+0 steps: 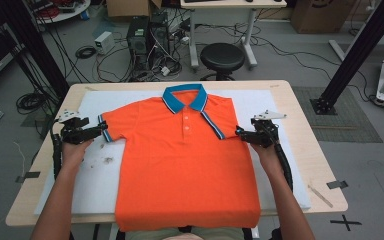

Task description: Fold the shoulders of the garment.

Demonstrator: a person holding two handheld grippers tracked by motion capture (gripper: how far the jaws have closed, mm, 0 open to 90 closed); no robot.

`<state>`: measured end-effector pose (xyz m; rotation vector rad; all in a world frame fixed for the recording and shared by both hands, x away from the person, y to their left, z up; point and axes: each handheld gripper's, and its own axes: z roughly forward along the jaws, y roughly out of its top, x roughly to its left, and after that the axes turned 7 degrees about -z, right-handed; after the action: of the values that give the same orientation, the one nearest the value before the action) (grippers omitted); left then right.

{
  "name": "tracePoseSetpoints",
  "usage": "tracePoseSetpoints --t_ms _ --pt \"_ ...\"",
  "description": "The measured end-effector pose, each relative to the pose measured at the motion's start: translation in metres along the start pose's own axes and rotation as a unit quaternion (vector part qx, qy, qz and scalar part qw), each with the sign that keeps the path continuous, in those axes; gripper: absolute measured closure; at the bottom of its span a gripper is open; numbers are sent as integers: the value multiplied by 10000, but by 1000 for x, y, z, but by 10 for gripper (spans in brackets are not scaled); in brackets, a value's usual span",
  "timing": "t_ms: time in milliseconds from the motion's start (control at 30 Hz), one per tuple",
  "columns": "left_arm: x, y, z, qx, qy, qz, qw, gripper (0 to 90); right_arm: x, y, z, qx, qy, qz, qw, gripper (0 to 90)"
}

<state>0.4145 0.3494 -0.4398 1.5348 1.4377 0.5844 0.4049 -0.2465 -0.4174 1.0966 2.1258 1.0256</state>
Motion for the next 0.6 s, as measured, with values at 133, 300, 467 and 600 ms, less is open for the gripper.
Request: tracePoseSetpoints --t_ms 133,300,467,600 --pt "-3 -1 10 438 187 37 9989 211 5 -7 -7 85 -22 -259 9996 315" --pt "-9 10 16 368 320 98 9988 244 6 -16 -12 134 -26 -319 9994 315" --pt "-14 17 27 601 350 41 9976 249 3 -17 -14 65 17 -221 9997 310" --pt "-20 13 42 839 560 139 9948 249 2 -18 -15 1 32 -184 9998 297"
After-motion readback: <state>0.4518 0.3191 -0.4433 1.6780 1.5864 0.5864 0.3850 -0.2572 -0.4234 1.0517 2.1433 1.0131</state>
